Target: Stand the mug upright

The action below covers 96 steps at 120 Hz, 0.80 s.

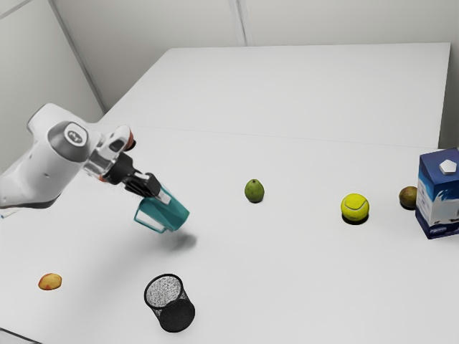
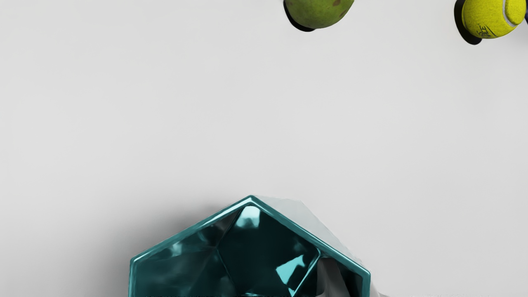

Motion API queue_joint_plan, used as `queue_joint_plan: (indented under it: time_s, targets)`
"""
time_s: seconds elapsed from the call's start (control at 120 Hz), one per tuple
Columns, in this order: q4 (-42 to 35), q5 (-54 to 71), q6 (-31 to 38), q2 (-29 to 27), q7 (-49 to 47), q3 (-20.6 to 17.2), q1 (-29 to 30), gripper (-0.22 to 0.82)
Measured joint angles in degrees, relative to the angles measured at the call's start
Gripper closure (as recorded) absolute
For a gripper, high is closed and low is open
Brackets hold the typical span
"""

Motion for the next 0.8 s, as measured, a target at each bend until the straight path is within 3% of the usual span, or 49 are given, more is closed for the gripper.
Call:
queue_joint_plan:
  time_s: [0.425,0.8]
  targets:
    - [3.5,28.4,-2.8,-0.1,-16.3,-3.8,-1.0,0.79]
    - [-0.1,36.4,5.7,-0.3,-27.3,-5.1,-2.7,0.79]
